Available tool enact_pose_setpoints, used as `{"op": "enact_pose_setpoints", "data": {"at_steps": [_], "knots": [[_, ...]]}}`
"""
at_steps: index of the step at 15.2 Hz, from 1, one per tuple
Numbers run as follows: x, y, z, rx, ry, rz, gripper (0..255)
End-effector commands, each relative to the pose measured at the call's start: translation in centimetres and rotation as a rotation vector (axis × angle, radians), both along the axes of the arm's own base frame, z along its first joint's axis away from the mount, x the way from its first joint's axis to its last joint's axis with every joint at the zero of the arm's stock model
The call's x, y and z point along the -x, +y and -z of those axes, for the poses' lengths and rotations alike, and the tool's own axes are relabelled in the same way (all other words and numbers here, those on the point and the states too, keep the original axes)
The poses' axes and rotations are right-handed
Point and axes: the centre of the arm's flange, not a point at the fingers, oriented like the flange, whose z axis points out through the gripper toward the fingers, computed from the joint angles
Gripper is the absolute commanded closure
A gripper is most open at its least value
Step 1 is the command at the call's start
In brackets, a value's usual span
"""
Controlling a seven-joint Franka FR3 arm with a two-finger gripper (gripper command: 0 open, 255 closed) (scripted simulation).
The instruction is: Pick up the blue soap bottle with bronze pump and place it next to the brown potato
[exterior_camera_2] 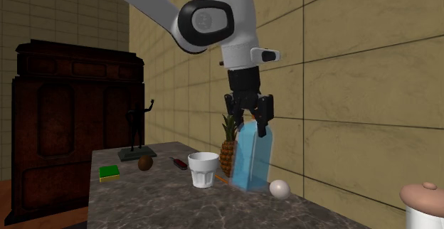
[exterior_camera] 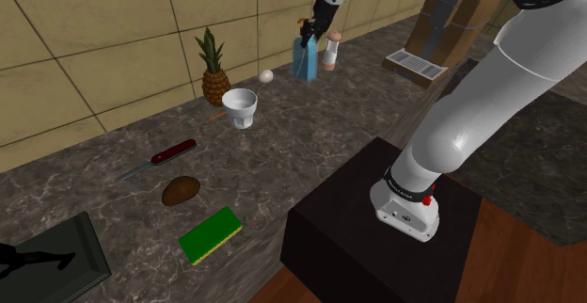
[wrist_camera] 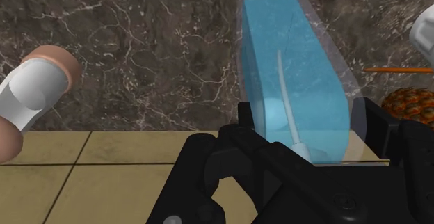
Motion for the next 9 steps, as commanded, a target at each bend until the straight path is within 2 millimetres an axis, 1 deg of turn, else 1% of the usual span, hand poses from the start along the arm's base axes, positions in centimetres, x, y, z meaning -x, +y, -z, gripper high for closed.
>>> {"op": "enact_pose_setpoints", "data": {"at_steps": [1, 9], "knots": [[-0.1, 0.0, -1.1, 0.0, 0.0, 0.0, 255], [-0.1, 0.0, -5.4, 0.0, 0.0, 0.0, 255]]}}
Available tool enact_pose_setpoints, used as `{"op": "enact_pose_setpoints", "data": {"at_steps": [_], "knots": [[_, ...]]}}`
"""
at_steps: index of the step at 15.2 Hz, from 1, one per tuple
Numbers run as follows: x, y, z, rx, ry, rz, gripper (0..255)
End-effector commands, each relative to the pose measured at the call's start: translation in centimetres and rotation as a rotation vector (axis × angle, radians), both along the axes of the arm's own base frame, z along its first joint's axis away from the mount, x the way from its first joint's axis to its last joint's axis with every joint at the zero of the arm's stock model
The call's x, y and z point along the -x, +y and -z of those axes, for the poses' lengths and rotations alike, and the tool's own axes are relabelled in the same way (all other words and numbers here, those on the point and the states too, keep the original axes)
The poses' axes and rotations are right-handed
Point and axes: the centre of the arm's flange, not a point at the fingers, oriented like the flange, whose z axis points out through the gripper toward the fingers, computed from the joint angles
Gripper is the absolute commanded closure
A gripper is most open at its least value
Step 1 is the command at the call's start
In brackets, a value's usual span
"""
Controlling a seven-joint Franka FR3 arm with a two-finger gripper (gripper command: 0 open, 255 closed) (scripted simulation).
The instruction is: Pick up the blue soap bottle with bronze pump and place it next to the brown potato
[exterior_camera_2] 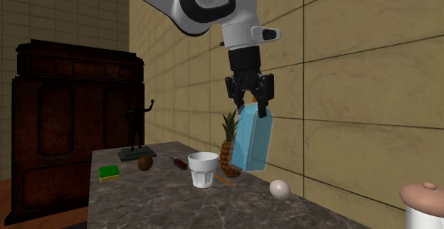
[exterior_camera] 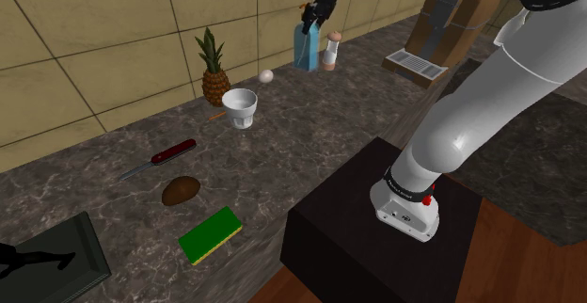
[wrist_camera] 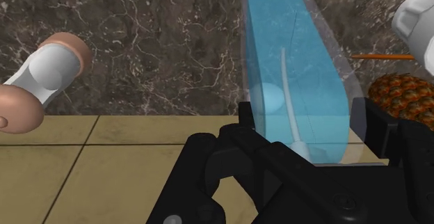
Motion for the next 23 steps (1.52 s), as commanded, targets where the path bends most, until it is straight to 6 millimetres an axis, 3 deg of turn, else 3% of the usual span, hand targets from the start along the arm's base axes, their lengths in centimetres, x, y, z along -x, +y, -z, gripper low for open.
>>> {"op": "enact_pose_setpoints", "data": {"at_steps": [1, 23], "knots": [[0.1, 0.0, -1.1, 0.0, 0.0, 0.0, 255], [0.1, 0.0, -12.8, 0.0, 0.0, 0.0, 255]]}}
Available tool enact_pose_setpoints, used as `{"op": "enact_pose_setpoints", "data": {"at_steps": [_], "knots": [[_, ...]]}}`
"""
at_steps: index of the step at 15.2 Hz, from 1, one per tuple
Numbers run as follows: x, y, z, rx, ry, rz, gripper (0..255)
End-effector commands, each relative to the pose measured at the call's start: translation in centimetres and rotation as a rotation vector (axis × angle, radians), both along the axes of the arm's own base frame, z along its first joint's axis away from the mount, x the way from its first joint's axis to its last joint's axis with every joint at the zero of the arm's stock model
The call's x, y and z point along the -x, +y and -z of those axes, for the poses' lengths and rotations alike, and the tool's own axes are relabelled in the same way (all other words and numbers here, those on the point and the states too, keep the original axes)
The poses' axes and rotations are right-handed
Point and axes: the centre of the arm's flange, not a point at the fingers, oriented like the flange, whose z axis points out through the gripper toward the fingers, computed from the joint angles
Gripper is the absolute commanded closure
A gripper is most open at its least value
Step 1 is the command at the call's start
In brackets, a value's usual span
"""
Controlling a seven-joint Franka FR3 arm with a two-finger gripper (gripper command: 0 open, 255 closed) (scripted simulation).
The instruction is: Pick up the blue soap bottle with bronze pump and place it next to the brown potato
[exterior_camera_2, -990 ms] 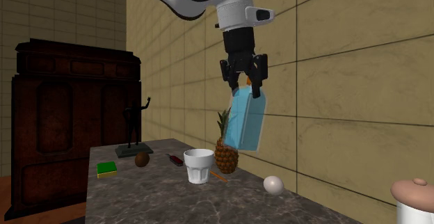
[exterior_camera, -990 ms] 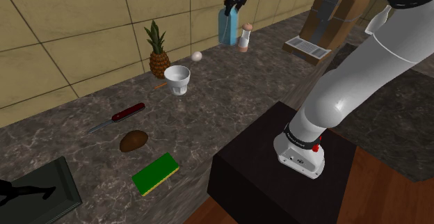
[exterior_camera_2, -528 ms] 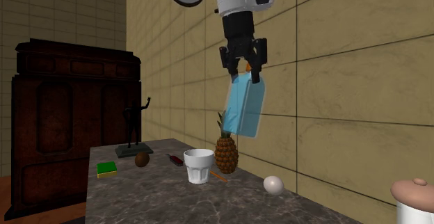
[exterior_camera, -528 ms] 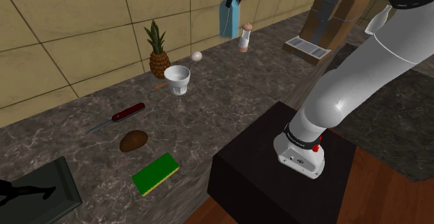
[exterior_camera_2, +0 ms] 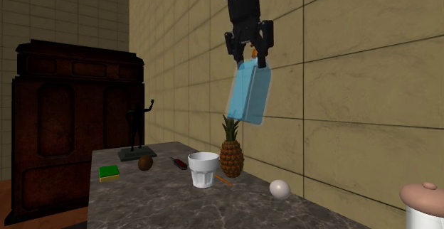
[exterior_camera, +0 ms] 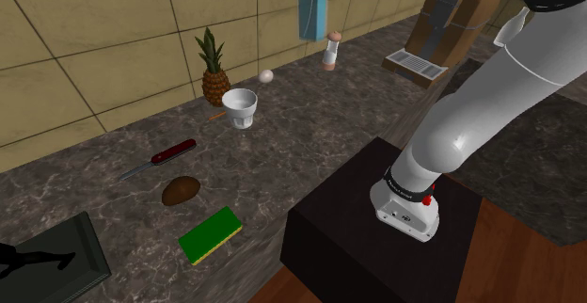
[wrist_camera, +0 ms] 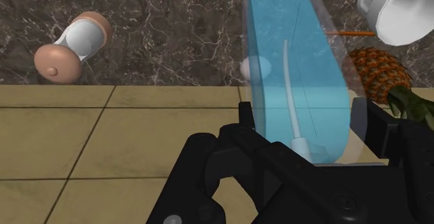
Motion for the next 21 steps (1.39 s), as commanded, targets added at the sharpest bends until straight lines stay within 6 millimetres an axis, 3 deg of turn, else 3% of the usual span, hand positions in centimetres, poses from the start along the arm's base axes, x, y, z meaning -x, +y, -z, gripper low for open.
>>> {"op": "enact_pose_setpoints", "data": {"at_steps": [1, 5, 21], "knots": [[-0.1, 0.0, -1.2, 0.0, 0.0, 0.0, 255], [-0.1, 0.0, -3.2, 0.0, 0.0, 0.0, 255], [0.7, 20.7, 1.2, 0.0, 0.0, 0.0, 255]]}}
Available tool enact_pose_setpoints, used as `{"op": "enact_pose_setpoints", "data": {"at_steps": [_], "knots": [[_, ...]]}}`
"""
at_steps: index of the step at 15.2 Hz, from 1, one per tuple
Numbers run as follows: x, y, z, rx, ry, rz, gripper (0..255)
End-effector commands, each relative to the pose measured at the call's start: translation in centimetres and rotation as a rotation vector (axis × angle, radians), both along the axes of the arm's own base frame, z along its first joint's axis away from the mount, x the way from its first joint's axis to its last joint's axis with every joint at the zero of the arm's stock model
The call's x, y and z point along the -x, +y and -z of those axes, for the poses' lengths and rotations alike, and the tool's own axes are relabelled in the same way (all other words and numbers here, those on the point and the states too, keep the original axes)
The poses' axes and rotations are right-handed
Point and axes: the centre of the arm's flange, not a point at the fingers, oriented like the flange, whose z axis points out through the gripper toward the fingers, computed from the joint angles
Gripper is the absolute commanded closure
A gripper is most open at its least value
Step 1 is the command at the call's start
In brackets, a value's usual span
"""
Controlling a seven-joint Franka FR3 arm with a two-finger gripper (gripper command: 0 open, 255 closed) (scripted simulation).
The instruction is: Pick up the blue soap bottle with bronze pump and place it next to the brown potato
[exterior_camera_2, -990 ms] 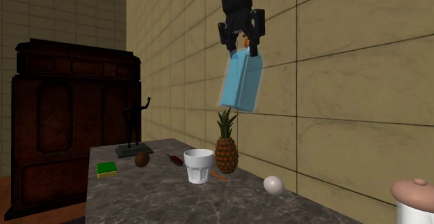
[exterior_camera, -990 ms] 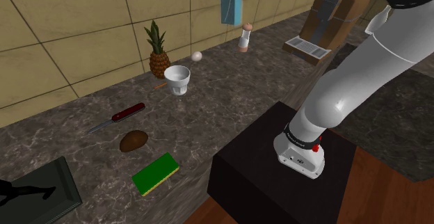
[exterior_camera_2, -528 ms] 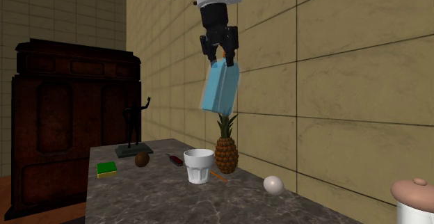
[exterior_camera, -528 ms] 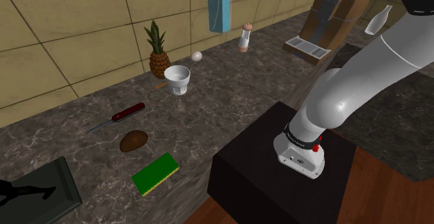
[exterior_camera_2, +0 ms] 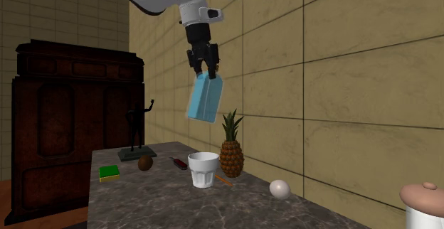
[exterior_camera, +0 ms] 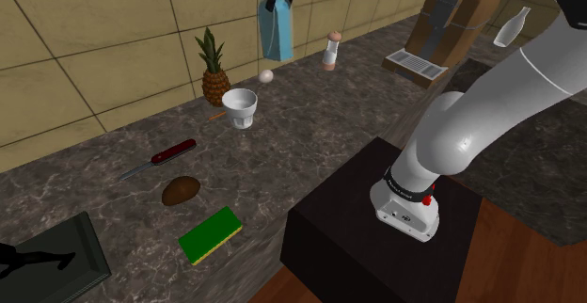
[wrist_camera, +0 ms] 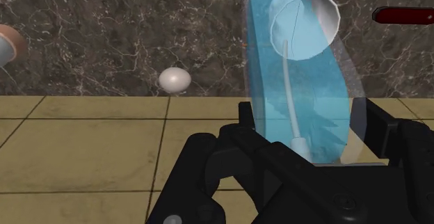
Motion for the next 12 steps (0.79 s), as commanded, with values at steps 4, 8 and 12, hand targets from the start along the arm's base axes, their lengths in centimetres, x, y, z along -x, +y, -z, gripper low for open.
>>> {"op": "enact_pose_setpoints", "data": {"at_steps": [4, 8, 12], "knots": [[0.1, 6.6, 1.5, -0.001, -0.001, 0.002, 255], [0.3, 11.8, 2.7, -0.001, -0.001, 0.002, 255], [0.5, 16.9, 3.8, -0.001, -0.001, 0.002, 255]]}}
